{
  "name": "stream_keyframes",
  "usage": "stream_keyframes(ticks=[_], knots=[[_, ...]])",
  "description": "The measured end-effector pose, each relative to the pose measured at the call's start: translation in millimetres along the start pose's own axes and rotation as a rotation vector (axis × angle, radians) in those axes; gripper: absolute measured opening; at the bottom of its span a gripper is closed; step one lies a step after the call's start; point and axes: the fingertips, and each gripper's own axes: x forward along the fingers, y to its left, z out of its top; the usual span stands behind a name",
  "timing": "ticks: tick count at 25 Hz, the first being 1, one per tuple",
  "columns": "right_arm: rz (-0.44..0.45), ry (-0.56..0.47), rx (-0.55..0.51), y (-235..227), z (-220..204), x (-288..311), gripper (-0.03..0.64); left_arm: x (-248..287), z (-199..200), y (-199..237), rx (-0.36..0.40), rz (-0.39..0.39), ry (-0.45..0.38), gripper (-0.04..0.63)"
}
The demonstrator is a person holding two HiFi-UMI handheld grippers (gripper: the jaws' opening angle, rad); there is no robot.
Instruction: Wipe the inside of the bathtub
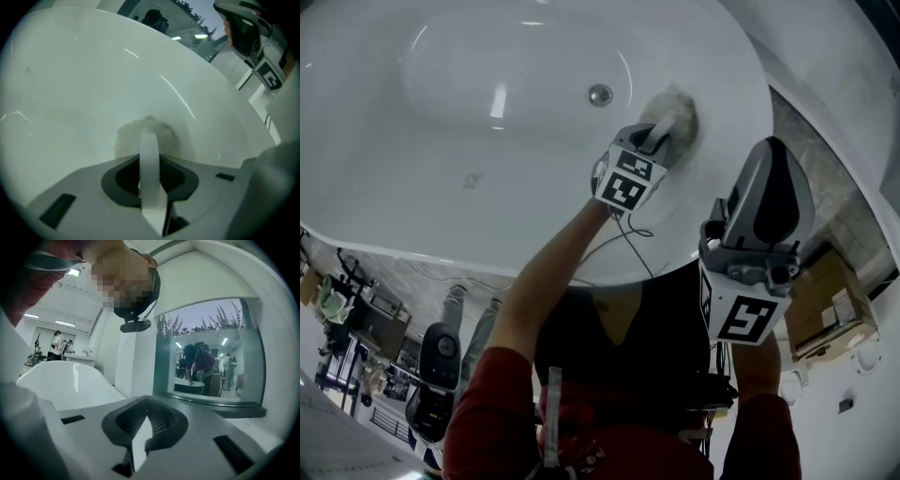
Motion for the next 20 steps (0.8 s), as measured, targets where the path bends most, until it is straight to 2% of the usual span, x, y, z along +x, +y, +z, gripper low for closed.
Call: stream_keyframes(ticks=[8, 16, 20], knots=[[0.053, 0.04, 0.016, 12, -44, 17, 0.011, 45, -29, 66, -0.05, 0.098, 0.052, 0.095], [0.096, 0.041, 0.006, 21, -60, 26, 0.011, 81, -59, 124, -0.043, 0.195, 0.125, 0.094], [0.107, 0.022, 0.016, 25, -55, 31, 0.011, 91, -69, 141, -0.011, 0.23, 0.152, 0.095]])
